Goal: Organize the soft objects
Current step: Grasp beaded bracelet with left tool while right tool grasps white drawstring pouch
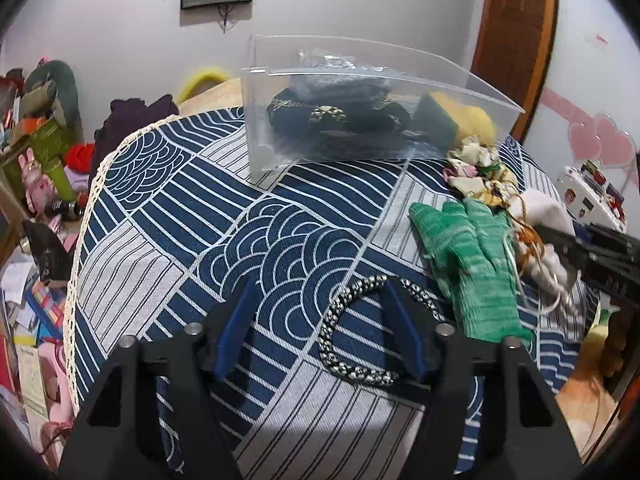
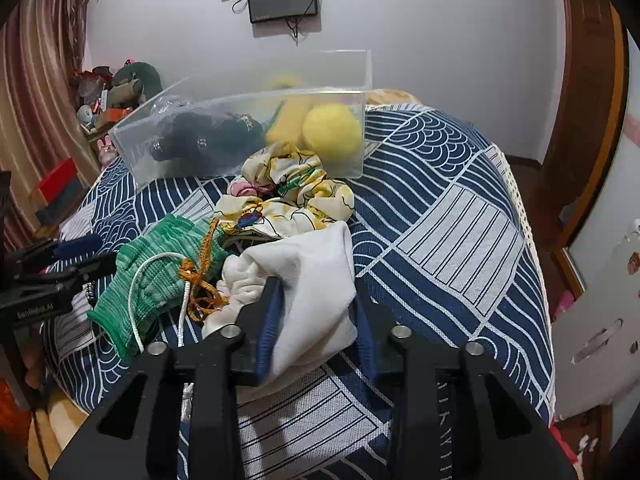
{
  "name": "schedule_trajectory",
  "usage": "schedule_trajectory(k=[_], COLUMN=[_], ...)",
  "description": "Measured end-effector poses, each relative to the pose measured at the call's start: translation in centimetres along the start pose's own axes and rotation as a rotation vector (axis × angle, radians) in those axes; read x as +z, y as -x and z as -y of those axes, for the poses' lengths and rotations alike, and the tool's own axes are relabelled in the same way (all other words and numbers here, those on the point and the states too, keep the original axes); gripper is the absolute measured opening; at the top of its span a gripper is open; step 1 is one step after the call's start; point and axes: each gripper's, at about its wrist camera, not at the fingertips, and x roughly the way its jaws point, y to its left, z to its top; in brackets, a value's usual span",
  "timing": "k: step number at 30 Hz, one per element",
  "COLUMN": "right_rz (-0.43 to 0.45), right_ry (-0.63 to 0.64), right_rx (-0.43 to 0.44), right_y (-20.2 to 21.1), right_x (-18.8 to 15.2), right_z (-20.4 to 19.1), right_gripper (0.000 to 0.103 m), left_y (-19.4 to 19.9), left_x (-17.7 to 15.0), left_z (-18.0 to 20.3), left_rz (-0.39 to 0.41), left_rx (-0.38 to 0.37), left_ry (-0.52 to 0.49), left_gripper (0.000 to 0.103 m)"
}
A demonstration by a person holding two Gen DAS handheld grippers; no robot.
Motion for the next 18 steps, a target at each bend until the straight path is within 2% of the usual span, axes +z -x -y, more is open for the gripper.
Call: schedule_trajectory(k=[2,3,4,5,6,7,10,13,18], right_rz=[0.008,0.013,0.019,0.025,0.029,0.036,0.064,0.118,0.187], right_ry=[0.000,-0.001,0.000,0.002,0.002,0.003,0.005,0.011,0.012], right_rx=[0.000,0.002,0.001,0.001,0.000,-0.002,0.003,0.005,0.003], right_y=[0.1,0.3,0.5,0.6,0.8,1.0,1.8,3.2,5.1], right_x=[0.0,0.0,0.0,0.1,0.1,0.2,0.6,1.3,2.8], right_z=[0.0,0.0,-0.1,-0.1,-0.2,-0.2,-0.4,-0.6,-0.9], right_gripper=[0.023,0.021,0.020,0.019,0.017,0.015,0.014,0.014,0.014], left_y=[0.1,0.2,0.2,0.3,0.2,0.3,0.5,1.2,3.5], left_x=[-0.4,-0.6,-0.8,-0.9,-0.8,-0.8,-0.8,-0.5,1.3], left_z=[0.2,0.5,0.7,1.0,1.0,1.1,1.3,1.3,0.8], left_rz=[0.000,0.004,0.006,0.008,0.008,0.005,0.008,0.037,0.121], left_rx=[-0.008,0.001,0.006,0.005,-0.004,-0.025,-0.044,-0.024,-0.020], left_ry=[-0.024,-0.040,-0.049,-0.065,-0.074,-0.084,-0.094,-0.089,-0.046], left_gripper=[0.050,0.043,0.032,0.025,0.012,0.007,0.006,0.006,0.005])
